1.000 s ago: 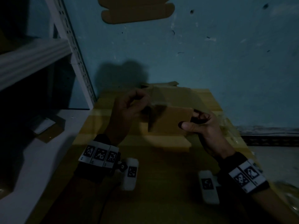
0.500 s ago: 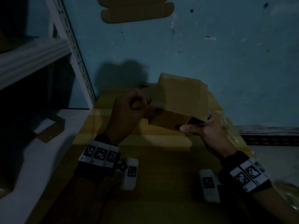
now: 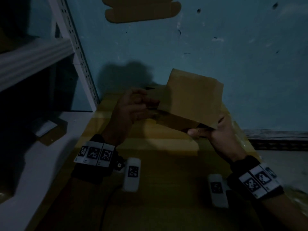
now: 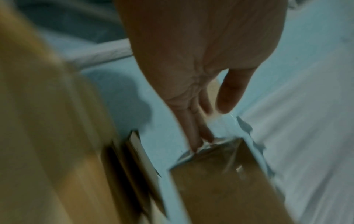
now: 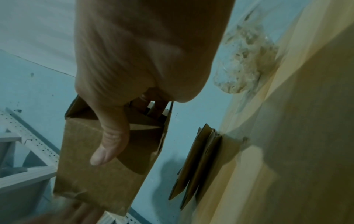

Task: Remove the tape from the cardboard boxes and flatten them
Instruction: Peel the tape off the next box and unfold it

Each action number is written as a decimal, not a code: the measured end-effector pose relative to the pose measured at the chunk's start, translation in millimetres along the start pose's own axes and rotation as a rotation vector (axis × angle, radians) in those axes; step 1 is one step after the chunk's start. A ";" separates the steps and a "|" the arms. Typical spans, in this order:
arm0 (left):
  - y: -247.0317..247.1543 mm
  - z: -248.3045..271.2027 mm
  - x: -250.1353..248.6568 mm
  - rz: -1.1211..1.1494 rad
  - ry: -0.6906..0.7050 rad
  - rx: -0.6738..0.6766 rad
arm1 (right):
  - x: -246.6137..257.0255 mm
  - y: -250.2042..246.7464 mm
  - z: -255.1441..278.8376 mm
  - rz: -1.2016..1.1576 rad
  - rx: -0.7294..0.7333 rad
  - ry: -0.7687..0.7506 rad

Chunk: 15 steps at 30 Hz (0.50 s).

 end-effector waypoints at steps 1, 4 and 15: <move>2.5 1.3 -1.4 -0.085 -0.013 0.004 | 1.7 0.6 -0.1 0.009 0.000 -0.006; 11.9 4.5 -1.9 -0.307 -0.027 -0.015 | 2.2 1.5 -0.7 0.042 0.016 -0.017; 18.7 8.0 9.7 -0.570 -0.068 0.051 | -1.9 8.8 -2.1 0.261 0.141 -0.101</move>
Point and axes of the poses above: each hand's wrist, its own z-axis away from the middle knuckle, its own y-axis out of the palm, x = y × z, the point moved 1 cm from there along -z, towards the middle knuckle, and after that the axes turned 3 degrees about z, right-handed, at the moved point
